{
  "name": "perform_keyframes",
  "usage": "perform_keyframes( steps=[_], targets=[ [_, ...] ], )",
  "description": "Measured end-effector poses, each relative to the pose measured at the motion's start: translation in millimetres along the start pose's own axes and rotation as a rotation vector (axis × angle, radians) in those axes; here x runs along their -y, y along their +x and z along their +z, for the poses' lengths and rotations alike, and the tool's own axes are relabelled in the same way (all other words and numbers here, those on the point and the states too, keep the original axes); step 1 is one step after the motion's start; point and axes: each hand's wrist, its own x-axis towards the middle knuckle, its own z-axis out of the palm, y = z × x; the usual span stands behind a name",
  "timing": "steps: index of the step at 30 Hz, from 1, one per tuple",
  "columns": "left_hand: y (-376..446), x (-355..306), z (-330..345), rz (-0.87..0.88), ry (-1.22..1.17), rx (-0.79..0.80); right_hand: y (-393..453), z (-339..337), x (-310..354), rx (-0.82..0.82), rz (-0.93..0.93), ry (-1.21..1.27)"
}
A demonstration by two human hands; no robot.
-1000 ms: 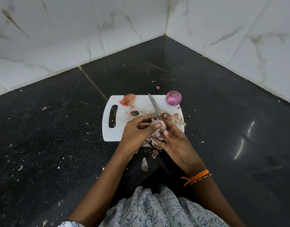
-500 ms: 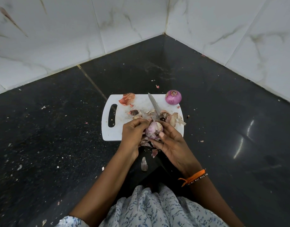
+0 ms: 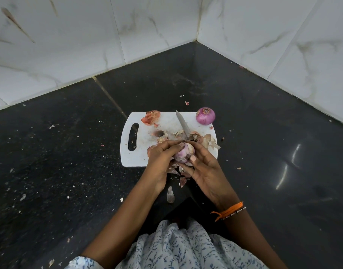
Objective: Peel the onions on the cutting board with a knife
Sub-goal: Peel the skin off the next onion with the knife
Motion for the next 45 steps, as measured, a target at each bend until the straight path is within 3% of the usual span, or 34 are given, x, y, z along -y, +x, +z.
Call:
perform_keyframes(
  steps=[7,13,19,26,32,37,45],
  targets=[
    [1.5,-2.5,3.4,-0.018,-0.042,-0.107,-3.6,9.9,1.1,0.005,-0.057,-0.101],
    [4.0,-0.3,0.5,-0.081,-0.074,-0.069,-2.1,6.5,0.7,-0.004,-0.03,-0.038],
    [2.8,8.8,-0.8,0.06,-0.024,0.071,-0.9,3.8,3.4,-0.035,-0.033,0.038],
    [9.1,8.6,5.1,0.04,-0.07,-0.129,-5.0,13.7,-2.1,-0.049,-0.069,-0.102],
    [11.7,6.5,3.1,-0.049,-0.144,-0.081,-4.3,15.5,2.8,-0.065,-0.061,-0.063],
    [8.0,7.9,0.8,0.058,-0.09,0.087,-4.4,13.2,8.3,-0.043,-0.081,-0.091],
    [7.1,10.7,11.8,0.135,-0.153,-0.032,-5.6,18.3,3.4,-0.08,-0.11,-0.078]
  ],
)
